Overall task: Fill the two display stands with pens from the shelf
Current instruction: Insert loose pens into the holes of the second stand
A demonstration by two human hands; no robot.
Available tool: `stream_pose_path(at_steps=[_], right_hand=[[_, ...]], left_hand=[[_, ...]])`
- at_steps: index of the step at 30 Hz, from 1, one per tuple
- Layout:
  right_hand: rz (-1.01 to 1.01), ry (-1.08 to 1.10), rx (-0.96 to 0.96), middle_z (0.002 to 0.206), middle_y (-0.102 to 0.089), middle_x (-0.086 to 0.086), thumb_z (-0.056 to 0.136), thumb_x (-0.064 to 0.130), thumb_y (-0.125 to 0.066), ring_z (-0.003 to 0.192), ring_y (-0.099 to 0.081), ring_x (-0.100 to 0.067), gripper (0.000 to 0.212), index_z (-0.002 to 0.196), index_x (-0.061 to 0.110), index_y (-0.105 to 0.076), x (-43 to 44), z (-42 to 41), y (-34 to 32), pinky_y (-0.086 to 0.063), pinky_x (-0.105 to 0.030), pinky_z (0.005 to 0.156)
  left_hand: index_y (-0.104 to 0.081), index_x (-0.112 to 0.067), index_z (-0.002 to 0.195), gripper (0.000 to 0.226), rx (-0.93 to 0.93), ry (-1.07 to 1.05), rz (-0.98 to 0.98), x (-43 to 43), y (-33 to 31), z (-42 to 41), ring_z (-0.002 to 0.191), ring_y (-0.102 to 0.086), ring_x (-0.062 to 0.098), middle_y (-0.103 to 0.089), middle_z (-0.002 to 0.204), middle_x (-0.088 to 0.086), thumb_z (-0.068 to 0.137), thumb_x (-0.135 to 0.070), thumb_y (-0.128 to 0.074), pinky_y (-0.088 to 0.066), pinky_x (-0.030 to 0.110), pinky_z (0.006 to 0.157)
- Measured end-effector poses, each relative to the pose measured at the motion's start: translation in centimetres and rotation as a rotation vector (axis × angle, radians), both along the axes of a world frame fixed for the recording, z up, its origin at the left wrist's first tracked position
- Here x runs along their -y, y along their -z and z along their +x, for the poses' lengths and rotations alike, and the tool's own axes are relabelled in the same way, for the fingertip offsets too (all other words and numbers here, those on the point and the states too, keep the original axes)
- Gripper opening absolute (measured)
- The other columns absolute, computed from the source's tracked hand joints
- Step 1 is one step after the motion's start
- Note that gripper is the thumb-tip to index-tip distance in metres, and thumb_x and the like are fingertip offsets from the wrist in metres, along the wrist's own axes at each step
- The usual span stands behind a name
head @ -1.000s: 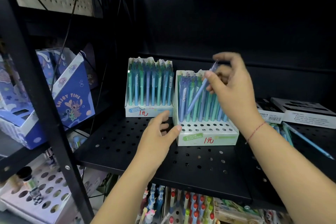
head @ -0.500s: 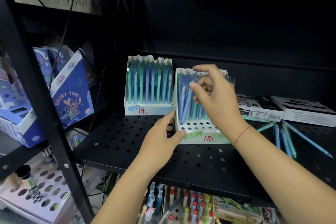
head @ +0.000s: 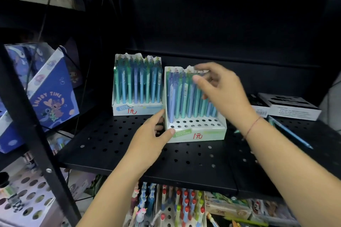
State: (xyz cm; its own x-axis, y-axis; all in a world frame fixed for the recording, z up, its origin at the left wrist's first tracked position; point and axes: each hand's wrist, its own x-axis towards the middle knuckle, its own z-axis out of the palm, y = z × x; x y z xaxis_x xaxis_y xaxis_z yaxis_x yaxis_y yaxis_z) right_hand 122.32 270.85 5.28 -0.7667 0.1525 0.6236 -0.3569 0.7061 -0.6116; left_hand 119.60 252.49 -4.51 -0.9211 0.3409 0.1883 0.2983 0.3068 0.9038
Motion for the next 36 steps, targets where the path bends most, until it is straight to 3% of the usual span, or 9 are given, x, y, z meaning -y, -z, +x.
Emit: stream_pose_path(at_steps=[3, 7, 11, 16, 18, 22, 27, 31, 36], right_hand=[[-0.035, 0.187, 0.099, 0.08, -0.067, 0.0, 0.087, 0.033, -0.066, 0.059, -0.06, -0.014, 0.013, 0.095, 0.023, -0.068, -6.3, 1.1, -1.1, -0.045, -0.024, 0.056], [0.225, 0.578, 0.572, 0.107, -0.069, -0.017, 0.08, 0.05, -0.068, 0.096, -0.064, -0.03, 0.052, 0.101, 0.002, -0.07, -14.5, 3.8, 0.4, -0.048, -0.033, 0.082], [0.436, 0.655, 1.011, 0.077, -0.058, -0.011, 0.052, 0.086, -0.039, 0.07, -0.054, -0.023, 0.084, 0.069, 0.005, -0.056, -16.8, 5.6, 2.3, -0.035, -0.032, 0.056], [0.396, 0.652, 1.108, 0.129, -0.052, -0.014, 0.069, 0.082, -0.05, 0.11, -0.053, -0.027, 0.096, 0.122, 0.002, -0.054, -17.9, 5.2, 4.2, -0.041, -0.029, 0.078], [0.331, 0.605, 1.111, 0.122, -0.056, -0.011, 0.069, 0.078, -0.056, 0.103, -0.054, -0.024, 0.09, 0.119, 0.003, -0.054, -18.2, 5.2, 4.2, -0.042, -0.029, 0.077], [0.266, 0.512, 1.176, 0.076, -0.053, -0.002, 0.076, 0.056, -0.07, 0.067, -0.048, -0.015, 0.051, 0.077, 0.009, -0.052, -18.5, 6.3, 3.1, -0.038, -0.022, 0.053], [0.258, 0.495, 1.251, 0.104, -0.064, -0.01, 0.072, 0.041, -0.08, 0.098, -0.061, -0.026, 0.05, 0.104, 0.007, -0.062, -19.3, 7.3, 2.5, -0.052, -0.028, 0.073], [0.217, 0.469, 1.3, 0.067, -0.044, -0.003, 0.077, 0.033, -0.078, 0.057, -0.038, -0.014, 0.03, 0.076, 0.009, -0.059, -18.8, 7.6, 2.2, -0.032, -0.017, 0.046], [0.246, 0.448, 1.326, 0.056, -0.038, 0.0, 0.079, 0.032, -0.077, 0.041, -0.031, -0.009, 0.033, 0.069, 0.01, -0.054, -18.8, 7.4, 1.9, -0.027, -0.016, 0.039]], left_hand=[[-0.033, -0.042, 0.145, 0.062, 0.005, 0.001, 0.012, -0.1, -0.1, 0.1, 0.114, -0.049, 0.003, -0.052, 0.129, -0.014, 0.092, -0.031, -0.062, -0.034, 0.009, 0.077], [-0.035, -0.043, 0.144, 0.061, 0.015, -0.007, 0.03, -0.1, 0.0, 0.0, 0.116, -0.051, 0.005, -0.054, 0.129, -0.014, 0.09, -0.032, -0.063, -0.039, 0.02, 0.09], [-0.036, -0.041, 0.144, 0.061, 0.013, -0.01, 0.027, -0.1, -0.1, 0.1, 0.116, -0.051, 0.005, -0.053, 0.128, -0.015, 0.09, -0.031, -0.063, -0.037, 0.023, 0.093], [-0.036, -0.038, 0.145, 0.062, 0.023, -0.014, 0.023, -0.1, -0.2, 0.2, 0.12, -0.051, 0.011, -0.054, 0.126, -0.013, 0.09, -0.031, -0.064, -0.038, 0.028, 0.1], [-0.035, -0.038, 0.145, 0.063, 0.026, -0.018, 0.018, -0.1, -0.3, 0.3, 0.122, -0.05, 0.013, -0.054, 0.127, -0.012, 0.089, -0.032, -0.064, -0.038, 0.032, 0.104], [-0.035, -0.037, 0.146, 0.063, 0.027, -0.021, 0.016, -0.2, -0.3, 0.4, 0.123, -0.05, 0.015, -0.055, 0.13, -0.009, 0.09, -0.03, -0.064, -0.036, 0.033, 0.107], [-0.035, -0.037, 0.146, 0.063, 0.032, -0.023, 0.018, -0.2, -0.5, 0.5, 0.124, -0.05, 0.016, -0.054, 0.131, -0.009, 0.089, -0.03, -0.064, -0.036, 0.034, 0.107], [-0.036, -0.035, 0.145, 0.063, 0.023, -0.016, 0.022, -0.2, -0.6, 0.6, 0.121, -0.05, 0.014, -0.053, 0.127, -0.011, 0.09, -0.027, -0.064, -0.036, 0.03, 0.103], [-0.037, -0.037, 0.145, 0.063, 0.035, -0.014, 0.022, -0.2, -0.4, 0.4, 0.122, -0.051, 0.015, -0.054, 0.129, -0.009, 0.089, -0.028, -0.065, -0.037, 0.034, 0.105]])
